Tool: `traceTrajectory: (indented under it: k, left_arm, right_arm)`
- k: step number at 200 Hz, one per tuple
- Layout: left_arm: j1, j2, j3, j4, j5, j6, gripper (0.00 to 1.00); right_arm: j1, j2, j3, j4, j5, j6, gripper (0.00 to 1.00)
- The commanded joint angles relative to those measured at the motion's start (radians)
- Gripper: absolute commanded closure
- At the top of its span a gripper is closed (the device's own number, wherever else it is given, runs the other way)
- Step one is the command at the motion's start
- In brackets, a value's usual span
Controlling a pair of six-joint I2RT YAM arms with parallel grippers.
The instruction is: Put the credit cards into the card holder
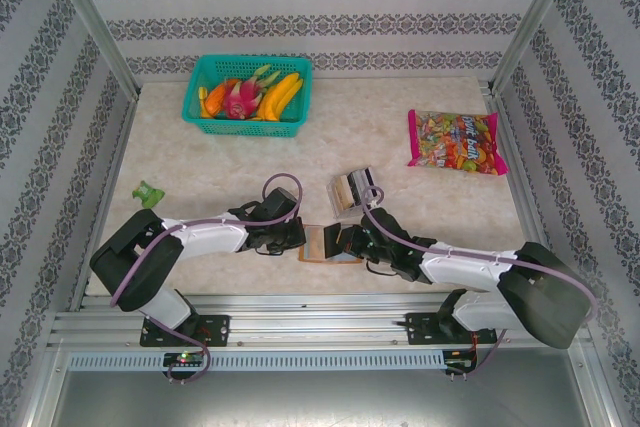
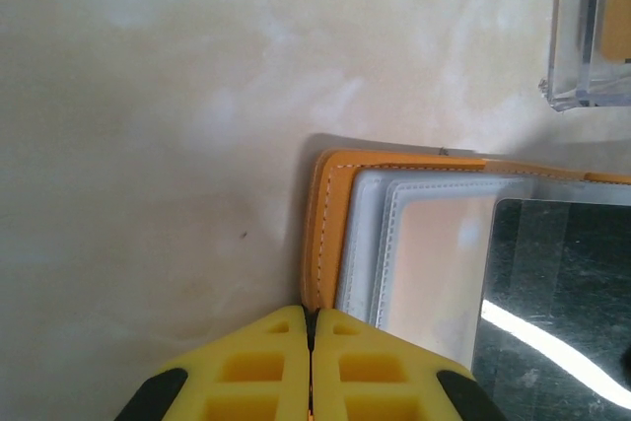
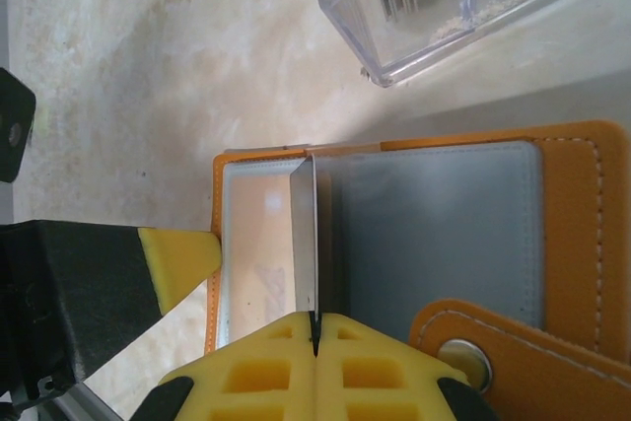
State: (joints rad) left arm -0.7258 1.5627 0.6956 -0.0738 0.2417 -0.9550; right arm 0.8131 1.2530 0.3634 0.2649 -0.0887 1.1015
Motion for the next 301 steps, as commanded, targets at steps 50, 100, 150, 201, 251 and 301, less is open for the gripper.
traceTrajectory:
  k: [50,100,150,201,251,301]
  left_arm:
    - [-0.016,0.032,-0.007,-0.020,-0.010,-0.014,0.92]
    - [-0.018,0.036,-0.004,-0.016,-0.007,-0.014,0.92]
    - [-0.020,0.037,-0.002,-0.023,-0.011,-0.014,0.93]
    - [-0.020,0.036,-0.009,-0.023,-0.015,-0.016,0.93]
    - [-0.019,0.041,-0.002,-0.024,-0.012,-0.014,0.93]
    - [-0.020,0.045,-0.005,-0.019,-0.012,-0.016,0.93]
  right_arm:
    - [-0.033,-0.116,-0.054,-0.074,0.015,0.004,1.00]
    - [-0.035,-0.033,-0.061,0.009,-0.017,0.014,1.00]
    - [-0.035,-0.037,-0.060,0.051,-0.028,0.027,1.00]
    - [-0.056,-0.122,-0.079,0.010,-0.023,0.031,1.00]
    - [-0.056,-0.073,-0.093,0.058,-0.030,0.035,1.00]
    - [-0.056,-0.038,-0.110,0.132,-0.047,0.047,1.00]
